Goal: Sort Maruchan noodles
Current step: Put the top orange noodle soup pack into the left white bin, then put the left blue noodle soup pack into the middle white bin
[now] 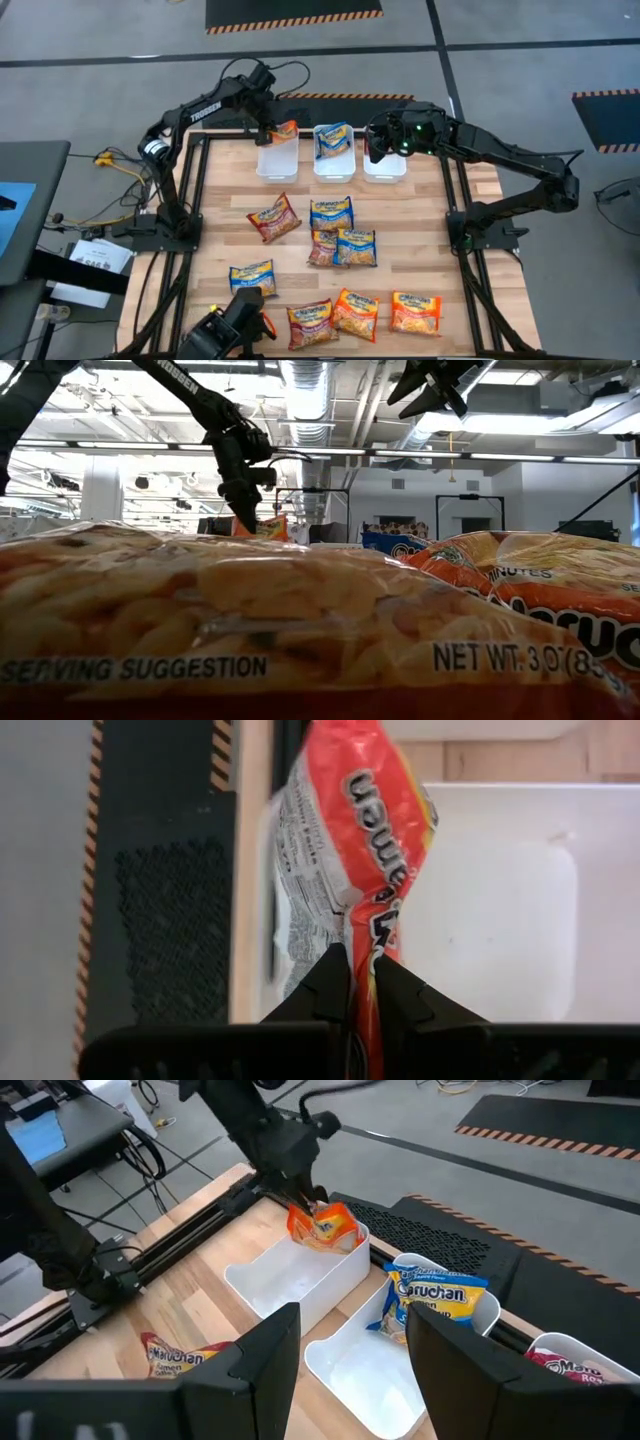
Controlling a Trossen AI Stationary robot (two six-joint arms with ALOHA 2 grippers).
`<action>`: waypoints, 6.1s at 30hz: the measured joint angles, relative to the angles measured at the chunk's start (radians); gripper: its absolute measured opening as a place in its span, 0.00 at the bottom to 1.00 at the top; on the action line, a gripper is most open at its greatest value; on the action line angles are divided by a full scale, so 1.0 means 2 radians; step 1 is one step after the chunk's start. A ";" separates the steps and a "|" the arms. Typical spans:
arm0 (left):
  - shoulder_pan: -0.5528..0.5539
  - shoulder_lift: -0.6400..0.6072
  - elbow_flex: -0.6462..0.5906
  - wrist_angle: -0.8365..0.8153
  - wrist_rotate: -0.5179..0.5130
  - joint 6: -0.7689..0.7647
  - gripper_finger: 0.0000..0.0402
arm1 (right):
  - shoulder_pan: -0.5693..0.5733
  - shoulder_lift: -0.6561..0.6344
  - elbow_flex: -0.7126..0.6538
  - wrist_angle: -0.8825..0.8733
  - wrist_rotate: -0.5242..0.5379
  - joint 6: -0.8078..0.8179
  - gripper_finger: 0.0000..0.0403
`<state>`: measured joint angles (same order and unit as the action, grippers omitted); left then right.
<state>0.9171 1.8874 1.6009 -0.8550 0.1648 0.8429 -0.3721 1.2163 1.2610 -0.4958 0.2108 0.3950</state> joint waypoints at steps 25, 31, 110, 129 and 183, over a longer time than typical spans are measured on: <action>0.002 0.019 0.005 0.000 -0.095 -0.061 0.25 | 0.000 0.000 0.000 0.001 -0.001 0.008 0.51; 0.002 0.019 0.057 -0.044 -0.121 -0.085 0.25 | 0.000 0.000 0.000 0.001 -0.001 0.008 0.51; -0.528 -0.435 -0.265 0.032 0.072 -0.776 0.24 | 0.265 0.024 0.000 0.021 -0.114 0.197 0.58; -0.565 -0.433 -0.377 0.028 0.155 -0.807 0.29 | 0.340 0.128 0.000 0.187 -0.025 0.223 0.58; -0.737 -0.476 -0.583 0.195 -0.007 -1.251 0.30 | 0.293 0.518 0.179 0.322 -0.177 0.494 0.58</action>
<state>-0.5571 0.9352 0.4351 -0.4647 0.1507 -1.6600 0.2134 2.2532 1.6196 0.1484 -0.1436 1.3834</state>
